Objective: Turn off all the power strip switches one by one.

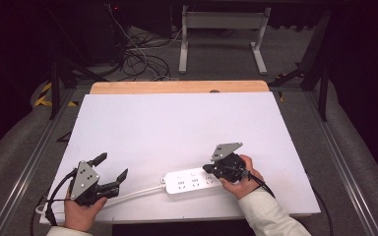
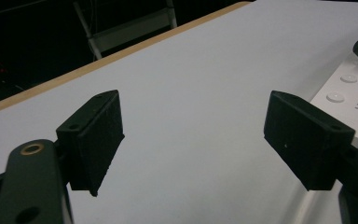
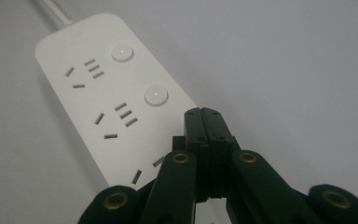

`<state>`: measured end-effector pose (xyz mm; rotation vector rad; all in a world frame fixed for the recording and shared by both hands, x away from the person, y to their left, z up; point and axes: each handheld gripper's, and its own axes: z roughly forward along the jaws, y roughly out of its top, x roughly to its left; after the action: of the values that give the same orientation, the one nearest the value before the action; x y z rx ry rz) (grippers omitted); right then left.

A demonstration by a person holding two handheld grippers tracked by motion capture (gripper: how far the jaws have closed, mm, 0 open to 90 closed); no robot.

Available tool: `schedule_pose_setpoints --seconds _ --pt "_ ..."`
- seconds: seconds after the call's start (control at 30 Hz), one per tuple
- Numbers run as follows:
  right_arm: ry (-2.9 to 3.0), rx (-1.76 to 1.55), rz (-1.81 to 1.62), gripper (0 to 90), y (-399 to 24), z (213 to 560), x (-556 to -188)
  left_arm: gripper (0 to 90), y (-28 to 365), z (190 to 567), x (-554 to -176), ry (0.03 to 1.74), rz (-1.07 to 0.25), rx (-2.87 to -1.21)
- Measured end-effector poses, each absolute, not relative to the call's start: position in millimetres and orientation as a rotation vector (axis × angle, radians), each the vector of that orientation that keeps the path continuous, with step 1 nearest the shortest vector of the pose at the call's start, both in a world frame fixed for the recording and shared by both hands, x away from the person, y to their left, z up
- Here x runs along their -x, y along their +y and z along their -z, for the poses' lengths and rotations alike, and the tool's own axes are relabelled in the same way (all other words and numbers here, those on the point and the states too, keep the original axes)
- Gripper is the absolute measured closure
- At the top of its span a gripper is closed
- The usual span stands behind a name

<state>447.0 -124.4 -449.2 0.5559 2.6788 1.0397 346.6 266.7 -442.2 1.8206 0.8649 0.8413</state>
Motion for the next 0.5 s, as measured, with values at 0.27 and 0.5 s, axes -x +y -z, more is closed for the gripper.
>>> schedule_pose_setpoints --seconds 0.27,0.5 --pt "2.622 -0.538 -1.232 90.0 -131 425 -443 20.3 266 442 -347 0.865 -0.842 -1.821" --pt "2.619 -0.524 -1.238 90.0 -132 423 -442 20.3 266 442 -347 0.862 -0.841 -1.821"
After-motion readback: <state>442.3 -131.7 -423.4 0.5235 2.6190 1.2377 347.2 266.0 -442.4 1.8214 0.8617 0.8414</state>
